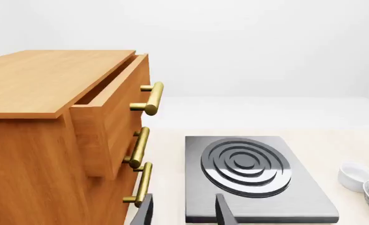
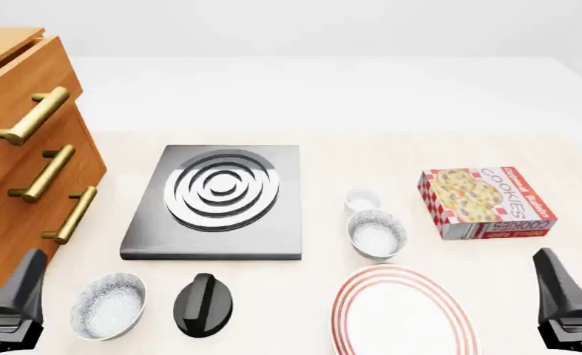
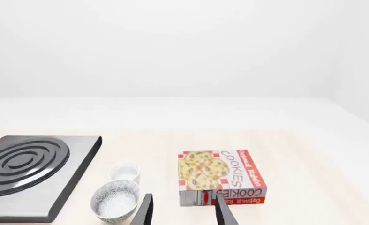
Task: Pick the akita bowl between the plate and the ramekin and place it on the plate.
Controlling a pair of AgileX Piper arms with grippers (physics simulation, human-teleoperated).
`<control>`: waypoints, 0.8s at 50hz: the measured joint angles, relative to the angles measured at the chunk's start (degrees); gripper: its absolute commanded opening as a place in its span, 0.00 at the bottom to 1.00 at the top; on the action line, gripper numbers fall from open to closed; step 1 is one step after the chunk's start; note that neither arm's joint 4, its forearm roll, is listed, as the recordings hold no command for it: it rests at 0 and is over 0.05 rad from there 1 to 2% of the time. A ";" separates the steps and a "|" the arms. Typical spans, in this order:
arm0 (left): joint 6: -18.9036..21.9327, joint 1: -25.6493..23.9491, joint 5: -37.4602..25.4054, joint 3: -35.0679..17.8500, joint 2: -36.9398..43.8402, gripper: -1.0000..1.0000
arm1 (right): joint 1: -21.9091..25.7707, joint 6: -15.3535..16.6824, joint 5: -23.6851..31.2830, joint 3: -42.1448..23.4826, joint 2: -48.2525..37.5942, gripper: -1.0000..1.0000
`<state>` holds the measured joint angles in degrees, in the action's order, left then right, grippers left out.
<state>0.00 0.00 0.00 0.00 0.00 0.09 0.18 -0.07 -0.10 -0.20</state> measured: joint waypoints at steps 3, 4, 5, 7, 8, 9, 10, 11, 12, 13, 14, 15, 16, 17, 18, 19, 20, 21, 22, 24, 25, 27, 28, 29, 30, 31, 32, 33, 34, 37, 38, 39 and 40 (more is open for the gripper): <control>0.00 0.00 0.00 0.00 0.00 1.00 | 0.19 0.19 0.00 -0.06 0.03 1.00; 0.00 0.00 0.00 0.00 0.00 1.00 | 0.29 0.23 0.02 -0.07 0.03 1.00; 0.00 0.00 0.00 0.00 0.00 1.00 | 0.38 0.29 0.03 -0.08 0.03 1.00; 0.00 0.00 0.00 0.00 0.00 1.00 | 0.70 0.40 0.07 -0.09 0.04 1.00; 0.00 0.00 0.00 0.00 0.00 1.00 | 0.85 0.45 0.09 -0.10 0.04 1.00; 0.00 0.00 0.00 0.00 0.00 1.00 | 0.98 0.51 0.11 -0.10 0.05 1.00; 0.00 0.00 0.00 0.00 0.00 1.00 | 1.11 0.56 0.12 -0.11 0.05 1.00; 0.00 0.00 0.00 0.00 0.00 1.00 | 1.24 0.63 0.13 -0.12 0.06 1.00; 0.00 0.00 0.00 0.00 0.00 1.00 | 1.42 0.70 0.16 -0.13 0.07 1.00; 0.00 0.00 0.00 0.00 0.00 1.00 | 1.59 0.82 0.16 -0.20 0.08 1.00; 0.00 0.00 0.00 0.00 0.00 1.00 | 1.76 0.88 0.16 -0.28 0.09 1.00; 0.00 0.00 0.00 0.00 0.00 1.00 | 2.06 0.93 0.11 -0.40 0.10 1.00; 0.00 0.00 0.00 0.00 0.00 1.00 | 2.32 1.13 0.04 -0.53 0.11 1.00; 0.00 0.00 0.00 0.00 0.00 1.00 | 2.62 1.32 -0.04 -0.69 0.11 1.00; 0.00 0.00 0.00 0.00 0.00 1.00 | 2.90 1.49 -0.10 -0.83 0.12 1.00; 0.00 0.00 0.00 0.00 0.00 1.00 | 3.16 1.64 -0.09 -1.01 0.13 1.00; 0.00 0.00 0.00 0.00 0.00 1.00 | 3.43 1.84 -0.11 -1.21 0.13 1.00; 0.00 0.00 0.00 0.00 0.00 1.00 | 3.68 2.00 -0.07 -1.44 0.14 1.00; 0.00 0.00 0.00 0.00 0.00 1.00 | 3.92 2.08 0.08 -1.81 0.14 1.00; 0.00 0.00 0.00 0.00 0.00 1.00 | 4.35 2.28 0.56 -2.73 0.15 1.00; 0.00 0.00 0.00 0.00 0.00 1.00 | 4.56 2.31 0.88 -3.30 0.15 1.00; 0.00 0.00 0.00 0.00 0.00 1.00 | 5.09 2.15 1.80 -4.67 0.16 1.00; 0.00 0.00 0.00 0.00 0.00 1.00 | 5.35 2.10 2.41 -5.49 0.16 1.00; 0.00 0.00 0.00 0.00 0.00 1.00 | 5.68 2.11 3.01 -6.40 0.16 1.00; 0.00 0.00 0.00 0.00 0.00 1.00 | 5.98 2.06 3.74 -7.37 0.16 1.00; 0.00 0.00 0.00 0.00 0.00 1.00 | 6.27 1.98 4.50 -8.32 0.16 1.00; 0.00 0.00 0.00 0.00 0.00 1.00 | 6.67 1.99 5.23 -9.35 0.15 1.00; 0.00 0.00 0.00 0.00 0.00 1.00 | 7.04 2.08 5.96 -10.35 0.15 1.00; 0.00 0.00 0.00 0.00 0.00 1.00 | 7.43 2.20 6.67 -11.37 0.05 1.00; 0.00 0.00 0.00 0.00 0.00 1.00 | 8.56 2.44 8.50 -14.49 -0.64 1.00; 0.00 0.00 0.00 0.00 0.00 1.00 | 8.87 2.50 8.99 -15.45 -0.94 1.00; 0.00 0.00 0.00 0.00 0.00 1.00 | 9.22 2.58 9.43 -16.48 -1.36 1.00; 0.00 0.00 0.00 0.00 0.00 1.00 | 9.48 2.64 9.85 -17.56 -1.87 1.00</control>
<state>0.00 0.00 0.00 0.00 0.00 9.56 2.82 9.79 -17.66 -2.07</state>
